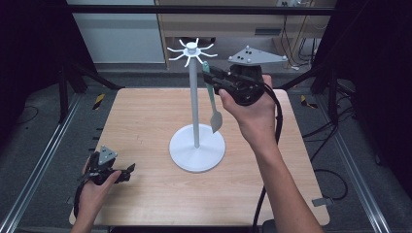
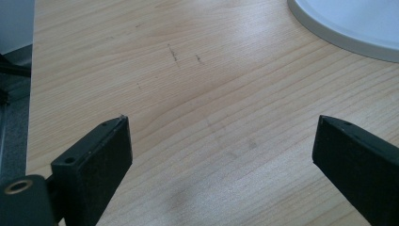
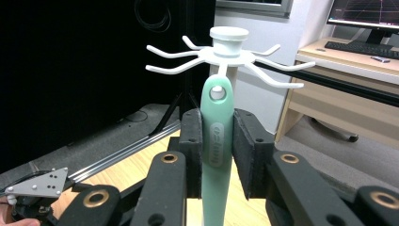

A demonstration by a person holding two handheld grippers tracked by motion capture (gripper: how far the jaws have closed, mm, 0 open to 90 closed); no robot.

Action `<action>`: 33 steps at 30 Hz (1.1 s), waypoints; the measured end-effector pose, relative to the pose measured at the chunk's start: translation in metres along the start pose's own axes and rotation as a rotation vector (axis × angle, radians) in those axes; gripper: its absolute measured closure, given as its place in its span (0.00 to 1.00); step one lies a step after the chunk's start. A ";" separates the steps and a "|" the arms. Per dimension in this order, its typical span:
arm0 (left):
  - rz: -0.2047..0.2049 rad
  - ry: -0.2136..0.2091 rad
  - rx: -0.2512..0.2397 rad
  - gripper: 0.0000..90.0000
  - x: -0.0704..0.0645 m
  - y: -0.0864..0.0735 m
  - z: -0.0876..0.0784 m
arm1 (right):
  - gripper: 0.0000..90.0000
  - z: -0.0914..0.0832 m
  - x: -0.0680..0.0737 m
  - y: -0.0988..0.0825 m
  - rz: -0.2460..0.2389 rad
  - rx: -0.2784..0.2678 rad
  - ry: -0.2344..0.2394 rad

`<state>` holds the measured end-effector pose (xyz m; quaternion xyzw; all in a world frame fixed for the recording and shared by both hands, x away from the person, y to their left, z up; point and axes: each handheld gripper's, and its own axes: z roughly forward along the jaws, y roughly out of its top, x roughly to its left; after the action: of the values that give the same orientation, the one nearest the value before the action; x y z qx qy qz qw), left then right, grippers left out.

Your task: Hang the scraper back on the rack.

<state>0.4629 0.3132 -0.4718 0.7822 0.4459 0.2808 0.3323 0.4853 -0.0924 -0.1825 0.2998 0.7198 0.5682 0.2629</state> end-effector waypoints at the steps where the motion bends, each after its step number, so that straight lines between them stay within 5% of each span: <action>1: 0.000 0.000 0.001 0.06 0.000 0.000 0.000 | 0.83 0.001 0.000 0.000 -0.001 0.001 0.001; 33: 0.008 -0.004 0.007 0.06 -0.002 0.000 0.001 | 0.83 0.011 0.002 0.000 -0.004 0.007 -0.014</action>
<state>0.4625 0.3110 -0.4725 0.7858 0.4429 0.2790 0.3295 0.4925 -0.0836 -0.1848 0.3032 0.7207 0.5630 0.2679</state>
